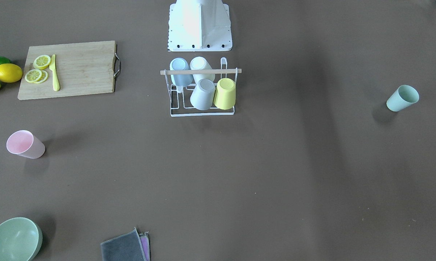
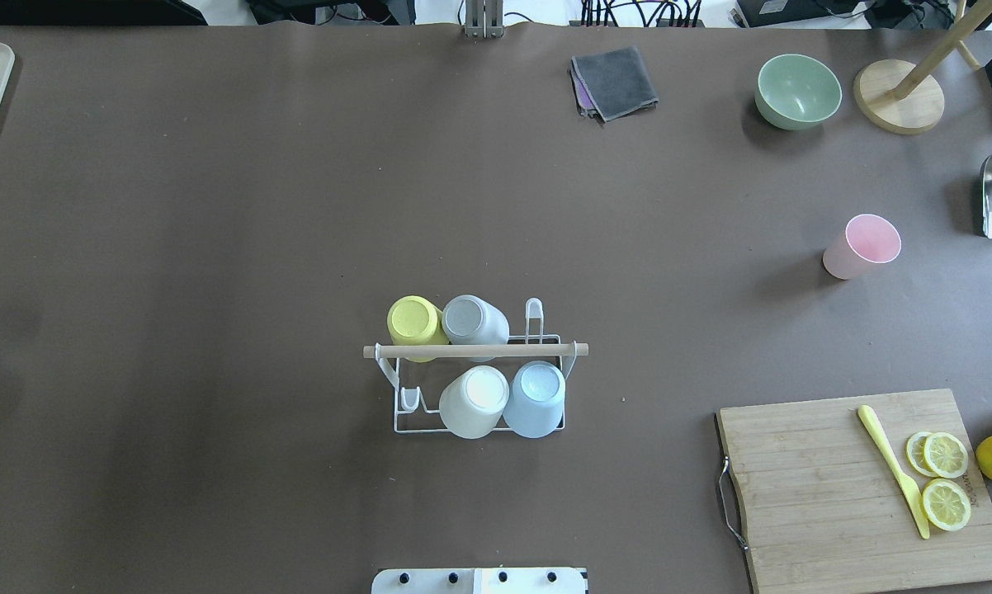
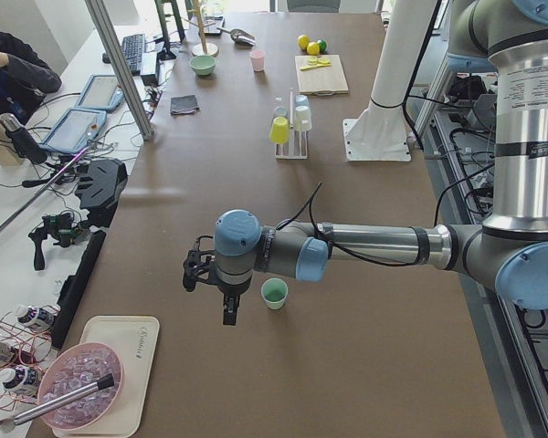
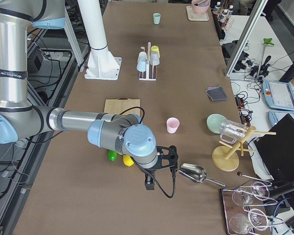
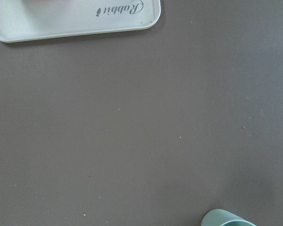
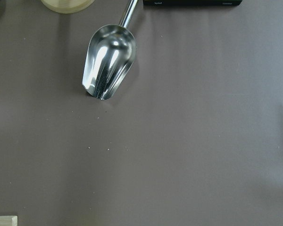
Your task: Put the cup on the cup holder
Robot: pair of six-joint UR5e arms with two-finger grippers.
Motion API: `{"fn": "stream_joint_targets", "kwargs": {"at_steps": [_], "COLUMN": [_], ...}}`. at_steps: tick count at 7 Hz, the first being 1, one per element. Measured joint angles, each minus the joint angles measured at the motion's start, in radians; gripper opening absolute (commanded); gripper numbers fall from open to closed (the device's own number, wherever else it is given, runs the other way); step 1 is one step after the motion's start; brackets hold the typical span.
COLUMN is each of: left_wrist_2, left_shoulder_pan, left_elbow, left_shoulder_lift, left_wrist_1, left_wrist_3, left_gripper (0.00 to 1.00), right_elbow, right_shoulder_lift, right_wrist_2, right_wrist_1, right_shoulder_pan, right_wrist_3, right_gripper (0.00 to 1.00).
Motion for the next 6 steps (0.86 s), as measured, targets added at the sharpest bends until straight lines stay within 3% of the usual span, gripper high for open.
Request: {"fn": "stream_joint_targets", "kwargs": {"at_steps": [3,6], "left_wrist_2": [-0.096,-0.150], "left_shoulder_pan": [-0.051,-0.076], "left_elbow": [0.025,0.069], "left_shoulder_lift": [-0.051,-0.060], "left_wrist_1": [0.099,0.109], "left_wrist_3": [-0.099,-0.174], "left_gripper": [0.98,0.98], "right_elbow": [0.022,0.047], "right_shoulder_lift": [0.032,0.244], "right_wrist_2": [0.029,0.041], "right_wrist_1": [-0.088,-0.359], "right_shoulder_pan": [0.008,-0.050], "right_wrist_3": [0.002,0.002], "right_gripper": [1.00,1.00]}}
